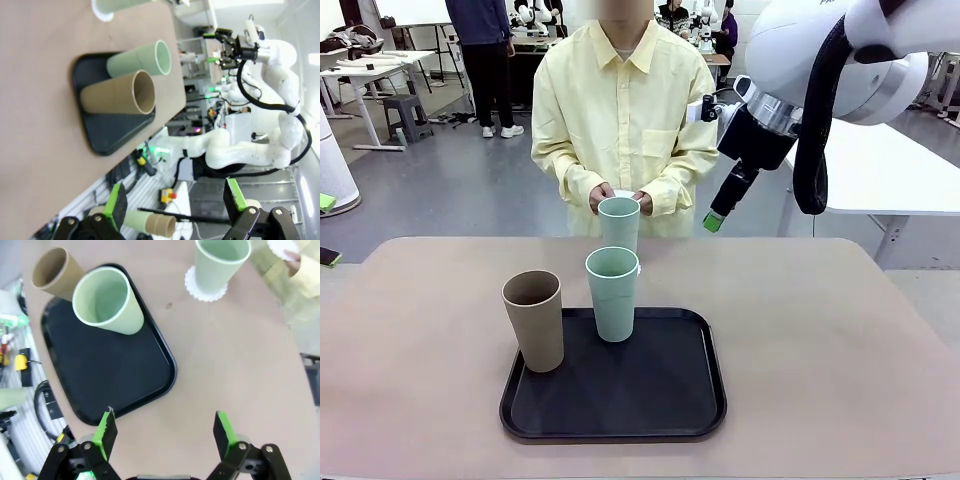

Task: Place coasters on the table and set cups on them.
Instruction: Pick up one Reusable plastic cup and place it on a coaster set by the human, then take one Reusable plastic cup from the Flat Tray and place it on a coaster set by the human.

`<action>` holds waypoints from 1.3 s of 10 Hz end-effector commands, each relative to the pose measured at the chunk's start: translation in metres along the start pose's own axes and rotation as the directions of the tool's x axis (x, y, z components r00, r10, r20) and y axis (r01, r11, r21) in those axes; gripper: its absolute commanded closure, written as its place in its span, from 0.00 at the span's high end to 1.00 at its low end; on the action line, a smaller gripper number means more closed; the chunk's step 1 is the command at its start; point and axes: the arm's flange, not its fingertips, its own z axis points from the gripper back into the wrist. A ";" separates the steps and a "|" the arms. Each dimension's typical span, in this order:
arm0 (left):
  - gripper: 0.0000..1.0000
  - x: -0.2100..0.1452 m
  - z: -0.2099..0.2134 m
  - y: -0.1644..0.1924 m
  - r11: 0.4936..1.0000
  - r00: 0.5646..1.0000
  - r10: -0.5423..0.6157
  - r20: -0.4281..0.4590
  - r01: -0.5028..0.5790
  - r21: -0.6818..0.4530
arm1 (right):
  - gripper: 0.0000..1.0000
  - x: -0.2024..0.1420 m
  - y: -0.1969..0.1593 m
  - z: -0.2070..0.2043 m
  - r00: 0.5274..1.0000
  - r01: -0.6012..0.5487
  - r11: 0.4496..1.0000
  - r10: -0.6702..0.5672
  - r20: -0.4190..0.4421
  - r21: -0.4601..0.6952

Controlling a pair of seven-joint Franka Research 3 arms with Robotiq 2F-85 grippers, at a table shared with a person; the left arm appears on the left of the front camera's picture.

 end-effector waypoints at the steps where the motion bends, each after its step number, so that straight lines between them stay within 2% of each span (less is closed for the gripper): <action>1: 1.00 -0.001 0.001 0.000 1.000 1.000 -0.019 -0.004 0.019 -0.010 | 1.00 -0.012 0.000 -0.007 0.999 0.001 1.000 -0.001 0.035 -0.007; 10: 1.00 -0.001 0.001 0.000 1.000 1.000 -0.019 -0.004 0.019 -0.010 | 1.00 -0.012 0.000 -0.007 0.999 0.001 1.000 -0.001 0.035 -0.007; 11: 1.00 -0.001 0.001 0.000 1.000 1.000 -0.019 -0.004 0.019 -0.010 | 1.00 -0.007 -0.003 -0.005 1.000 0.012 1.000 -0.012 0.008 -0.010; 12: 1.00 -0.001 0.001 0.000 1.000 1.000 -0.019 -0.004 0.019 -0.010 | 1.00 -0.036 0.004 0.014 0.988 0.059 0.997 -0.051 0.144 -0.049; 13: 1.00 -0.001 0.001 0.000 1.000 1.000 -0.019 -0.004 0.019 -0.010 | 1.00 -0.043 0.002 0.039 0.972 0.101 0.994 -0.090 0.218 -0.043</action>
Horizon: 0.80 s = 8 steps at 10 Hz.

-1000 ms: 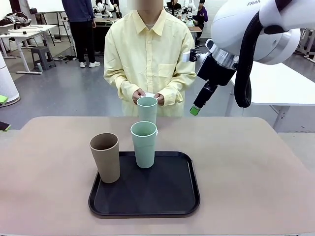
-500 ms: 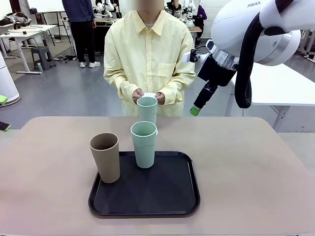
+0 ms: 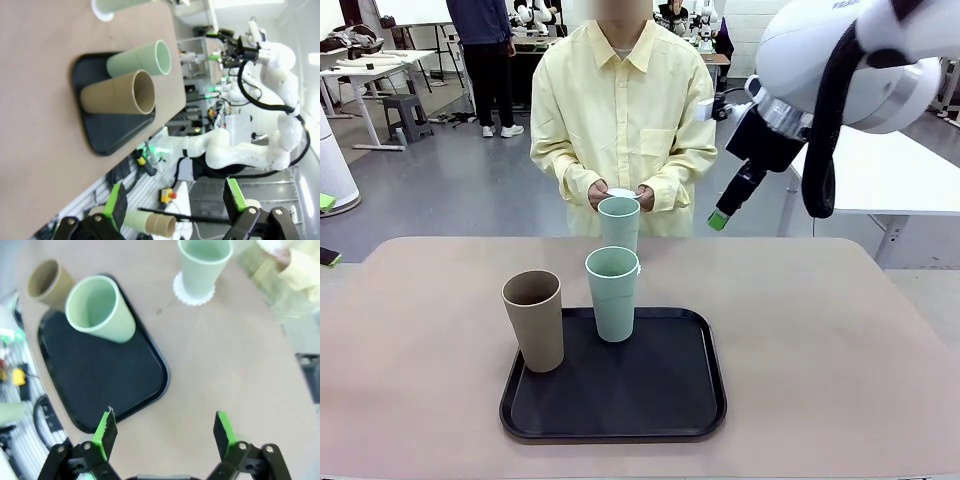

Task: Place coasters on the table and set cups on them.
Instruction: Take one Reusable plastic cup from the Flat Tray and place it on a coaster set by the human.

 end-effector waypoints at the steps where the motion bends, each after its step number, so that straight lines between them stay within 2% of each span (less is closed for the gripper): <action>1: 1.00 -0.001 0.001 0.000 1.000 1.000 -0.019 -0.004 0.019 -0.010 | 1.00 -0.037 0.003 0.039 0.984 0.075 0.997 -0.074 0.160 0.004; 3: 1.00 -0.001 0.001 0.000 1.000 1.000 -0.019 -0.004 0.019 -0.010 | 1.00 -0.079 -0.007 0.078 0.949 0.085 0.987 -0.122 0.290 0.139; 5: 1.00 -0.001 0.001 0.000 1.000 1.000 -0.019 -0.004 0.019 -0.010 | 1.00 -0.136 -0.039 0.110 0.891 0.045 0.935 -0.196 0.408 0.352; 8: 1.00 -0.001 0.001 0.000 1.000 1.000 -0.019 -0.004 0.019 -0.010 | 1.00 -0.216 -0.105 0.115 0.804 0.066 0.829 -0.374 0.463 0.556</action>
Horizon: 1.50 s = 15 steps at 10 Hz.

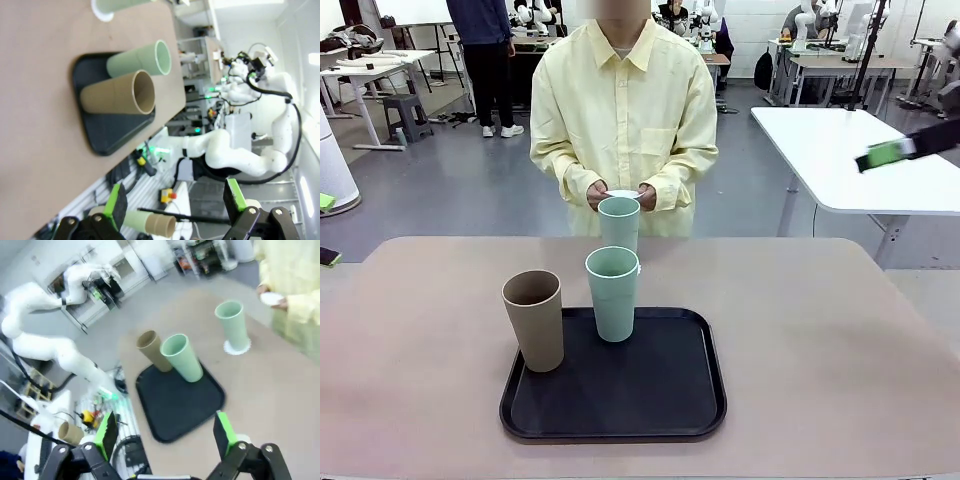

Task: Place coasters on the table and set cups on them.
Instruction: Take one Reusable plastic cup from the Flat Tray and place it on a coaster set by the human.

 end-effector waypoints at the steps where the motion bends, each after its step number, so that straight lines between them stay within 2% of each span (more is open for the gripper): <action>1: 1.00 -0.001 0.000 0.000 1.000 1.000 -0.019 -0.005 0.019 -0.009 | 1.00 -0.021 -0.057 0.025 0.983 0.174 0.979 -0.179 0.036 0.111; 3: 1.00 -0.001 0.000 0.000 1.000 1.000 -0.019 -0.005 0.019 -0.009 | 1.00 -0.055 -0.078 0.047 0.949 0.297 0.945 -0.308 0.064 0.135; 6: 1.00 -0.001 0.000 0.000 1.000 1.000 -0.019 -0.005 0.019 -0.009 | 1.00 -0.100 -0.098 0.051 0.880 0.468 0.871 -0.475 0.018 0.148; 11: 1.00 -0.001 0.000 0.000 1.000 1.000 -0.019 -0.005 0.019 -0.009 | 1.00 -0.152 -0.096 0.048 0.813 0.575 0.799 -0.583 -0.012 0.177; 14: 1.00 -0.001 0.000 0.000 1.000 1.000 -0.019 -0.005 0.019 -0.009 | 1.00 -0.158 -0.100 0.045 0.826 0.547 0.813 -0.563 0.028 0.200; 15: 1.00 -0.001 0.000 0.000 1.000 1.000 -0.019 -0.005 0.019 -0.009 | 1.00 -0.159 -0.098 0.048 0.816 0.569 0.804 -0.578 0.000 0.176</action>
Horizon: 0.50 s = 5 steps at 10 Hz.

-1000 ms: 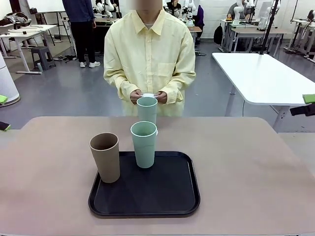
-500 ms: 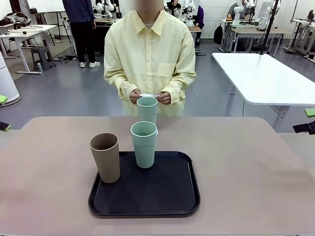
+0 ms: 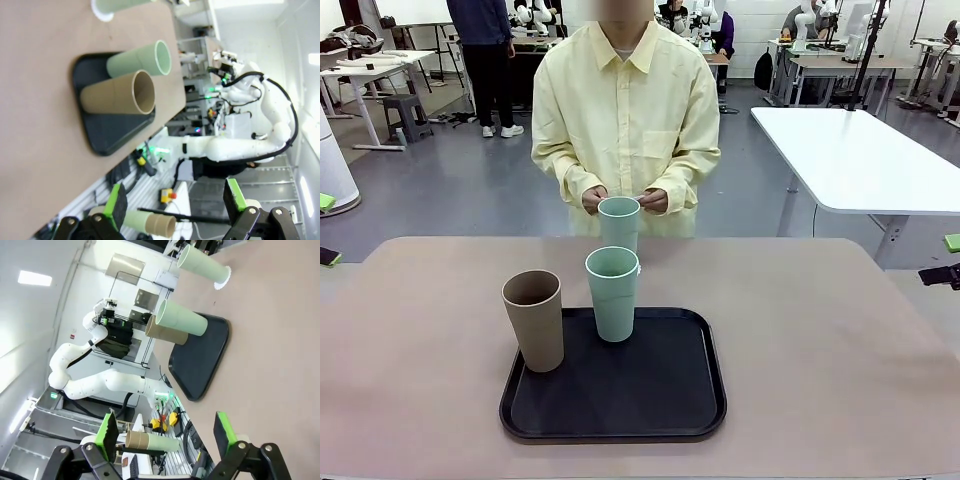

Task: Place coasters on the table and set cups on them.
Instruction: Take one Reusable plastic cup from the Flat Tray and place it on a coaster set by the human.

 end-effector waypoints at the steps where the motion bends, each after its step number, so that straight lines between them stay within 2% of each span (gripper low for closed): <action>1: 1.00 -0.001 0.000 0.000 1.000 1.000 -0.019 -0.005 0.019 -0.009 | 1.00 0.000 0.000 0.000 1.000 0.003 1.000 -0.003 -0.003 -0.002; 5: 1.00 -0.001 0.000 0.000 1.000 1.000 -0.019 -0.005 0.019 -0.009 | 1.00 0.000 0.000 0.000 1.000 0.003 1.000 -0.003 -0.003 -0.002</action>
